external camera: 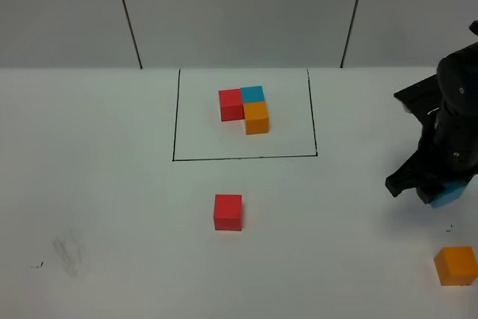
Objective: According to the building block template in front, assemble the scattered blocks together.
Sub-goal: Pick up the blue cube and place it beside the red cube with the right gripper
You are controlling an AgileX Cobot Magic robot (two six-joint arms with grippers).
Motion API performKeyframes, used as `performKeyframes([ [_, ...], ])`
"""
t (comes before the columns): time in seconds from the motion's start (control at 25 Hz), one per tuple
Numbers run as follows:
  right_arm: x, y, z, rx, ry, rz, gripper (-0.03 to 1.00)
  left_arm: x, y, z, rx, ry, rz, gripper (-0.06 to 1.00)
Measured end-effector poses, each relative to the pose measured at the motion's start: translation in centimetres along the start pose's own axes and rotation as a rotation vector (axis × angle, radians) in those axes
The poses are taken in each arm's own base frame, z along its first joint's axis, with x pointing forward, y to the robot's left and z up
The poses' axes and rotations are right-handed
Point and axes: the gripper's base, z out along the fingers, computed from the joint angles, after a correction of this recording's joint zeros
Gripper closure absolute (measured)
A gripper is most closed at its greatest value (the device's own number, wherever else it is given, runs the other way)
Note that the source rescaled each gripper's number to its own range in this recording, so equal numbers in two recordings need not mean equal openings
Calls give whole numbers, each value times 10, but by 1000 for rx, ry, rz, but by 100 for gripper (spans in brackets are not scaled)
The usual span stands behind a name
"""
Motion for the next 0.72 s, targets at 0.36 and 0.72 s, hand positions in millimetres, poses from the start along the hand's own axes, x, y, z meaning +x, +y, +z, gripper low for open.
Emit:
performKeyframes([
  [0.36,-4,33,-5,-138,-57,-464,95,0,0,0,0,0,0,-2],
  [0.72,-4,63,-11,-255,-146,-892,95,0,0,0,0,0,0,-2],
])
